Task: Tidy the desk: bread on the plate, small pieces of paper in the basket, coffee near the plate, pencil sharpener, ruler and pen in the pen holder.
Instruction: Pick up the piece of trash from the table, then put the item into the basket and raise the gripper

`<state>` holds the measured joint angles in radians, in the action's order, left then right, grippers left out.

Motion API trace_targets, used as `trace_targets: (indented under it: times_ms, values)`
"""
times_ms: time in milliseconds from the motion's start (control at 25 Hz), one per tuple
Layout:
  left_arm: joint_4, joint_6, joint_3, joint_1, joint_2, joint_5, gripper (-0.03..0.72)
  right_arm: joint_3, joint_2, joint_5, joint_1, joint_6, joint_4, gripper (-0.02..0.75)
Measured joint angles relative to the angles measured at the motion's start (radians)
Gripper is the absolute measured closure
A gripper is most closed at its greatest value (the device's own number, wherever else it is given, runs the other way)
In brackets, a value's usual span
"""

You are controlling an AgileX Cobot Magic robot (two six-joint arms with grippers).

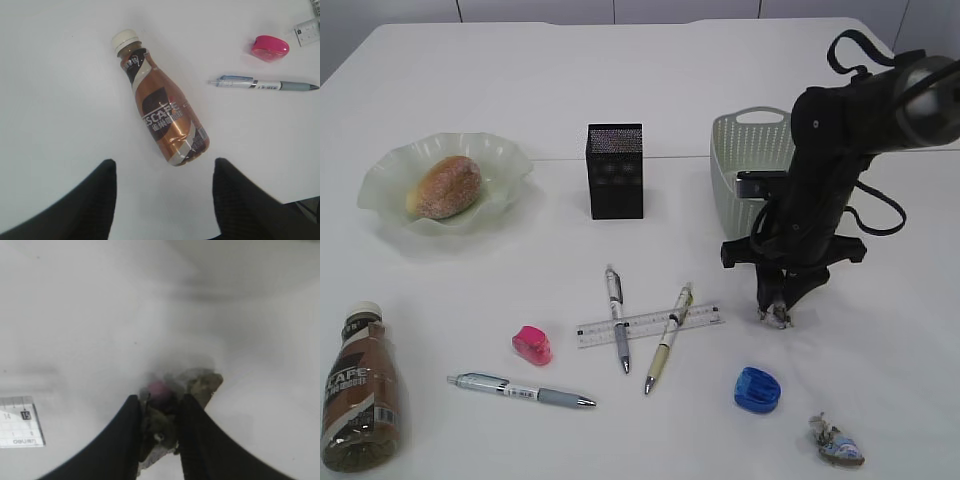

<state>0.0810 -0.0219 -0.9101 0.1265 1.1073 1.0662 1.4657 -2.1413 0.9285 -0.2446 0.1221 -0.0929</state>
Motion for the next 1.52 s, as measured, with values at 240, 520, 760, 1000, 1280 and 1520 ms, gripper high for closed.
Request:
trace_targets:
  times_ms: [240, 520, 760, 1000, 1280, 1520]
  values:
    - [0.0, 0.0, 0.0, 0.0, 0.0, -0.004, 0.246, 0.0, 0.0, 0.007, 0.0, 0.0, -0.002, 0.614]
    - [0.0, 0.0, 0.0, 0.0, 0.0, -0.01, 0.246, 0.0, 0.022, 0.025, 0.0, 0.0, -0.042, 0.617]
    - [0.0, 0.0, 0.0, 0.0, 0.0, -0.027, 0.246, 0.04, 0.125, 0.034, 0.0, 0.0, -0.044, 0.617]
    - [0.0, 0.0, 0.0, 0.0, 0.0, -0.041, 0.246, 0.195, 0.162, 0.021, 0.0, 0.011, -0.034, 0.617]
    - [0.0, 0.0, 0.0, 0.0, 0.0, -0.041, 0.246, 0.354, 0.126, -0.036, 0.0, 0.189, 0.2, 0.617]
    - [0.0, 0.0, 0.0, 0.0, 0.0, -0.036, 0.246, 0.424, 0.021, -0.037, 0.011, 0.22, 0.255, 0.578]
